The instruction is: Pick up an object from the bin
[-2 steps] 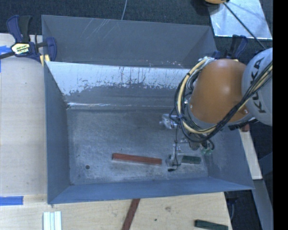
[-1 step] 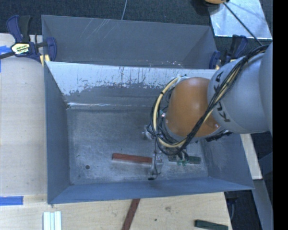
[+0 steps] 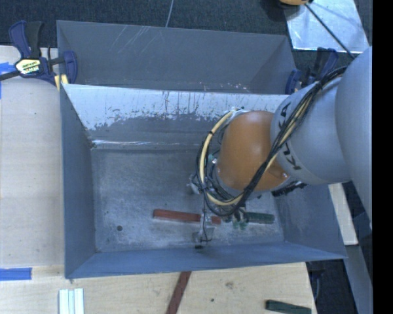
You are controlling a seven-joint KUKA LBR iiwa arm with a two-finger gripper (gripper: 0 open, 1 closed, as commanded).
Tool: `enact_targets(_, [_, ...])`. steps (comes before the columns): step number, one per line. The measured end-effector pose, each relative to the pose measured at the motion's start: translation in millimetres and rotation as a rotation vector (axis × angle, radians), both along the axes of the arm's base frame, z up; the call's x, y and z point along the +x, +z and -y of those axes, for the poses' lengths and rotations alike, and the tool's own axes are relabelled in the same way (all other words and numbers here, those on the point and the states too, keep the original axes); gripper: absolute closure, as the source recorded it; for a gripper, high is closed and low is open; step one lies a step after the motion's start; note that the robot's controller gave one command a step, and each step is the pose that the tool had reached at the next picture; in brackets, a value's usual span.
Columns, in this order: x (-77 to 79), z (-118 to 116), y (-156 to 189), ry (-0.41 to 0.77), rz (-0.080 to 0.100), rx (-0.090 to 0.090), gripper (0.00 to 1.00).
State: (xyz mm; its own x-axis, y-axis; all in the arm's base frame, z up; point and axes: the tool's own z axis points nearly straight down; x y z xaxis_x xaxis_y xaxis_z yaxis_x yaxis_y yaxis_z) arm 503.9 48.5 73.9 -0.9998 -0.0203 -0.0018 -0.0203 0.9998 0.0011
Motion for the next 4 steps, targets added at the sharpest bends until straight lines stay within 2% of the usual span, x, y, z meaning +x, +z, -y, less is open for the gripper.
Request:
enact_targets(1, [33.2, 51.0, -3.1, -0.296, 0.003, -0.001, 1.00])
enact_targets(2, [32.6, 50.8, -3.7, -0.295, 0.002, -0.001, 0.00])
enact_targets(3, [32.6, 50.8, -3.7, -0.295, 0.002, -0.001, 0.00])
enact_targets(4, [30.4, -32.3, -2.7, -0.142, 0.006, 0.002, 1.00])
